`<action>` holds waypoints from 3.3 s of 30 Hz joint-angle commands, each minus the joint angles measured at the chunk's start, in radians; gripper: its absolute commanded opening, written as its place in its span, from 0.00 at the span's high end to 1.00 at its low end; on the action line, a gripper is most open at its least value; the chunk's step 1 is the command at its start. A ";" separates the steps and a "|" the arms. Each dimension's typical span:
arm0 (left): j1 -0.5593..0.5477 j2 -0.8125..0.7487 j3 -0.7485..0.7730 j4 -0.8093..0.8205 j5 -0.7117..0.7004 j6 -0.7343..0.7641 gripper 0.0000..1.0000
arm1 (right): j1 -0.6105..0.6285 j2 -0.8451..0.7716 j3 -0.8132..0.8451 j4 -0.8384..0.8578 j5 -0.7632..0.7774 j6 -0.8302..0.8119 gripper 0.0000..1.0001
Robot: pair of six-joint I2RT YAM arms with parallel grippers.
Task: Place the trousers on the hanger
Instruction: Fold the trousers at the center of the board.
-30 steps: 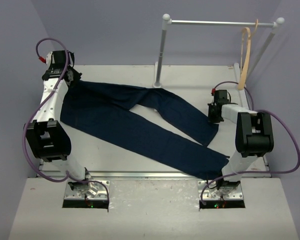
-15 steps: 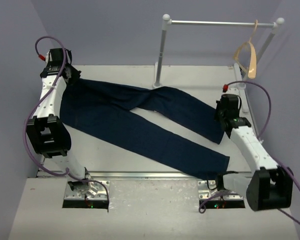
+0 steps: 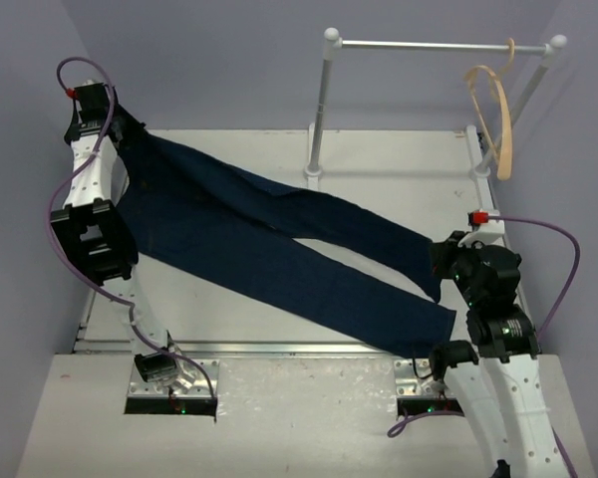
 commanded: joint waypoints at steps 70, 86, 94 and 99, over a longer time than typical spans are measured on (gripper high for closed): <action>-0.088 -0.446 -0.767 0.170 -0.198 -0.278 0.00 | 0.157 -0.212 0.277 -0.402 -0.103 -0.219 0.49; -0.141 -0.107 -0.635 0.035 0.057 -0.417 0.00 | 0.189 0.309 0.096 -0.343 -0.270 0.145 0.01; -0.105 0.091 -0.471 -0.254 -0.221 -0.491 0.00 | 0.451 0.680 -0.086 -0.032 -0.124 0.281 0.01; 0.011 0.057 -0.574 -0.254 -0.270 -0.609 0.00 | 0.452 1.003 0.058 0.041 0.007 0.237 0.01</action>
